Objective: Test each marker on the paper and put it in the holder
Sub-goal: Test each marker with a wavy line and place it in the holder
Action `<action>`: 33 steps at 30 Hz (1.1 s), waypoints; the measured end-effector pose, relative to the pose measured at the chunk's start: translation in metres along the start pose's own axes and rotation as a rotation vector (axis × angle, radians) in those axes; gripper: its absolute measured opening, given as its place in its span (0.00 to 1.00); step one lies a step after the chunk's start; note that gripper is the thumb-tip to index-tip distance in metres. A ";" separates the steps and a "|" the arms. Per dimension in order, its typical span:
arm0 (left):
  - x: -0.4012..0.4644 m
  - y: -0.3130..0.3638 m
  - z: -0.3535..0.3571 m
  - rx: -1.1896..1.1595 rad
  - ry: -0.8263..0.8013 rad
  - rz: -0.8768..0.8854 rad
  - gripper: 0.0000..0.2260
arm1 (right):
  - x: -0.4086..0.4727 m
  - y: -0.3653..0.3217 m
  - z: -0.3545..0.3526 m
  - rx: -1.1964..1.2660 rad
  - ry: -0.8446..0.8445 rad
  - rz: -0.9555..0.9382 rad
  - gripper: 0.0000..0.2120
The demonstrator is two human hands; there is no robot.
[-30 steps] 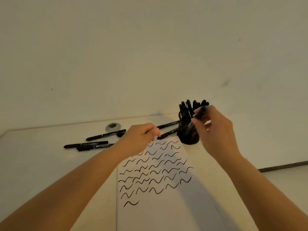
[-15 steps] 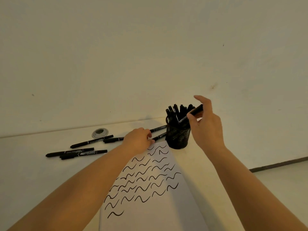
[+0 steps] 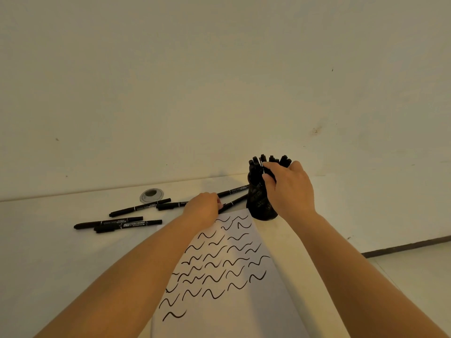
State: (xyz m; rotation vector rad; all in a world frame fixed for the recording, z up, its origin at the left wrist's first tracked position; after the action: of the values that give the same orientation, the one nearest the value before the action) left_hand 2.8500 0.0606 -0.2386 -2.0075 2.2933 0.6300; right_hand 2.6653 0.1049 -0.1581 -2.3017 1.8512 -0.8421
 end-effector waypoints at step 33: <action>-0.210 -0.004 0.024 -0.401 0.109 0.380 0.08 | -0.146 -0.091 0.043 0.986 -0.329 0.205 0.12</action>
State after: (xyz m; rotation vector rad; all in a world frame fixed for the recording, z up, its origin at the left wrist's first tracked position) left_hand 2.8834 0.2665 -0.2027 -1.7790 2.8358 1.1071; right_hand 2.7469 0.2528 -0.2132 -1.4820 1.1074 -0.9629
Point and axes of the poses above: each hand's wrist, its own x-axis towards the middle knuckle, its own z-axis out of the palm, y = z × x, the point moved 2 cm from there along x, towards the middle knuckle, and after that the axes turned 13 degrees about -y, right-handed, at the moved point
